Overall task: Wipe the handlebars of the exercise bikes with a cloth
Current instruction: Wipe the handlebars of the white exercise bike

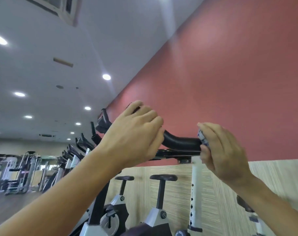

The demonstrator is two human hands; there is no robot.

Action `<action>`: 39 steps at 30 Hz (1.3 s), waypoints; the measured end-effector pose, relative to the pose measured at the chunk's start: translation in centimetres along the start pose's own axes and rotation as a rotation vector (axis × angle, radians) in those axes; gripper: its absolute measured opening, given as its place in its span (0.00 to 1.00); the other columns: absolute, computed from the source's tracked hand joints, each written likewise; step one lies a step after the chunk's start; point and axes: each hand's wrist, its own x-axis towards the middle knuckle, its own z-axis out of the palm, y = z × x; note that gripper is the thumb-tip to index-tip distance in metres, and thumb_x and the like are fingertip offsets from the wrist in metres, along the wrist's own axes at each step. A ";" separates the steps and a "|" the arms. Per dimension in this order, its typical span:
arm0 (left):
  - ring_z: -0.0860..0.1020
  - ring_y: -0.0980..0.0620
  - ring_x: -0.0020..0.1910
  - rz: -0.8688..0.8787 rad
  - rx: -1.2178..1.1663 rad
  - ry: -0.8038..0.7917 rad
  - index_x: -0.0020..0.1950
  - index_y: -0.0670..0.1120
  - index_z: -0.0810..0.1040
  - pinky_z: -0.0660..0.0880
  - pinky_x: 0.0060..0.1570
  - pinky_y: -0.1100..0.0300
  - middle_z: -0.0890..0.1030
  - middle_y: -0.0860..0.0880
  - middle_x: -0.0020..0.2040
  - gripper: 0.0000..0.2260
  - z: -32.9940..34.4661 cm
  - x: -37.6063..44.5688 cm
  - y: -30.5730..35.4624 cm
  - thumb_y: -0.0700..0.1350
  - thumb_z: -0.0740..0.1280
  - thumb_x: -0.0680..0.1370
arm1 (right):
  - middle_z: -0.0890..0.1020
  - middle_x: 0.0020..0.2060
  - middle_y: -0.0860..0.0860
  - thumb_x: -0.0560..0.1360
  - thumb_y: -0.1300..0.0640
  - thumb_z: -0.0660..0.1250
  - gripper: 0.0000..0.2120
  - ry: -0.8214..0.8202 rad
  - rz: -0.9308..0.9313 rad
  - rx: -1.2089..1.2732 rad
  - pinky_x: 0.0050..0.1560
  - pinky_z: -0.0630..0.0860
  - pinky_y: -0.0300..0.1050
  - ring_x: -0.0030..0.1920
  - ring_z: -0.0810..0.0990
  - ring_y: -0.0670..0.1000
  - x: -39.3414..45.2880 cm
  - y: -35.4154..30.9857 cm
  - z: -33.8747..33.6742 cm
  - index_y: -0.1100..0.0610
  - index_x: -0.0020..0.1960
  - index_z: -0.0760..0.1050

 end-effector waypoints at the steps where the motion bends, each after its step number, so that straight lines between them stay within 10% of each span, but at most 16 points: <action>1: 0.78 0.48 0.54 -0.002 0.031 -0.015 0.51 0.47 0.82 0.64 0.72 0.50 0.82 0.51 0.49 0.19 0.4 0.1 0.5 0.50 0.52 0.82 | 0.81 0.57 0.62 0.84 0.57 0.55 0.18 0.023 0.051 0.023 0.54 0.81 0.56 0.55 0.81 0.60 0.0 -0.2 0.1 0.66 0.67 0.73; 14: 0.70 0.45 0.36 -0.129 0.144 0.290 0.33 0.44 0.71 0.71 0.53 0.48 0.74 0.47 0.31 0.17 3.9 1.8 3.9 0.43 0.55 0.81 | 0.78 0.63 0.61 0.86 0.53 0.52 0.21 0.180 0.108 0.066 0.68 0.73 0.58 0.64 0.76 0.60 -2.0 -0.9 2.4 0.65 0.71 0.70; 25: 0.73 0.47 0.37 -0.043 0.050 0.087 0.37 0.46 0.75 0.69 0.57 0.49 0.76 0.52 0.34 0.18 3.0 1.8 2.7 0.45 0.52 0.83 | 0.76 0.64 0.60 0.86 0.53 0.55 0.20 0.190 0.180 0.003 0.70 0.71 0.59 0.66 0.74 0.60 -3.0 -1.1 3.0 0.64 0.72 0.68; 30: 0.82 0.48 0.53 -0.110 -0.316 0.082 0.56 0.43 0.84 0.74 0.63 0.51 0.86 0.47 0.50 0.19 1.1 1.9 2.2 0.47 0.54 0.83 | 0.76 0.65 0.58 0.87 0.51 0.57 0.21 0.165 0.074 0.029 0.73 0.66 0.56 0.66 0.74 0.58 0.4 -7.0 3.3 0.63 0.73 0.68; 35: 0.80 0.42 0.43 -0.074 0.032 0.124 0.59 0.39 0.82 0.68 0.62 0.53 0.85 0.45 0.42 0.20 2.6 1.6 2.7 0.47 0.54 0.83 | 0.76 0.61 0.60 0.85 0.55 0.58 0.19 0.147 0.068 0.084 0.65 0.72 0.55 0.61 0.75 0.59 -2.2 -0.8 2.2 0.66 0.70 0.69; 39: 0.79 0.42 0.37 -0.122 0.154 0.200 0.44 0.41 0.82 0.68 0.57 0.52 0.84 0.46 0.36 0.17 4.2 2.2 3.1 0.44 0.55 0.82 | 0.80 0.58 0.60 0.86 0.54 0.54 0.20 0.123 0.262 0.096 0.62 0.72 0.54 0.58 0.78 0.61 -2.8 -0.3 1.5 0.65 0.66 0.76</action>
